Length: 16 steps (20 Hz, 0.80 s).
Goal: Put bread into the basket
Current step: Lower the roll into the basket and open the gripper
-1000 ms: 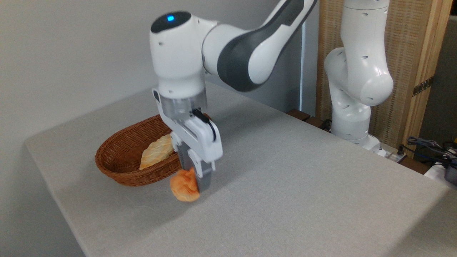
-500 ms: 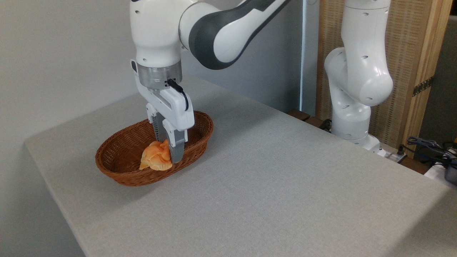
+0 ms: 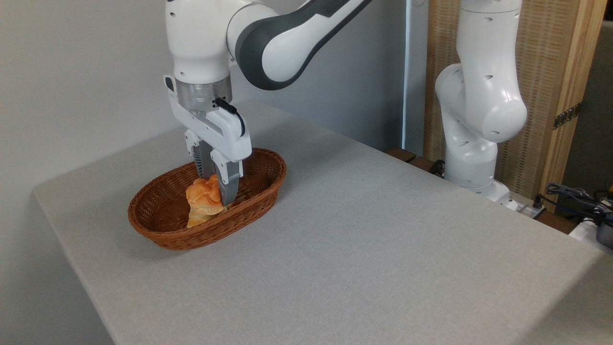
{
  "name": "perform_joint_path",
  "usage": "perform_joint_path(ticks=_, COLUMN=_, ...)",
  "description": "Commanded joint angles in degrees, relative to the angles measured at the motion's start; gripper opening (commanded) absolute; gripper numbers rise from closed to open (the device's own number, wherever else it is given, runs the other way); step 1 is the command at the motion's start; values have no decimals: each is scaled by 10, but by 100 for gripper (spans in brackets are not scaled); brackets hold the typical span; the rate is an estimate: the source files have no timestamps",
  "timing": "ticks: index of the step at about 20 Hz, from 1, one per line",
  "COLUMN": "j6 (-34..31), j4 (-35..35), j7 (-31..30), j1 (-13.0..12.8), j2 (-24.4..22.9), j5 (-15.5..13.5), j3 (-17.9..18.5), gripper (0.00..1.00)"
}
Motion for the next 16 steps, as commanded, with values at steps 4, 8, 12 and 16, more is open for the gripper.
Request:
perform_joint_path(ticks=4, j6=11, j4=1, j7=-10, j1=0, j2=3, j5=-4, j3=-8, gripper=100)
perform_joint_path(ticks=8, j6=11, j4=2, j7=-10, j1=1, j2=2, j5=-4, j3=-7, gripper=100)
perform_joint_path(ticks=12, j6=10, j4=5, j7=-5, j1=3, j2=1, j5=-3, j3=-3, gripper=100)
perform_joint_path(ticks=16, j6=10, j4=9, j7=-6, j1=3, j2=1, j5=-3, j3=-3, gripper=100)
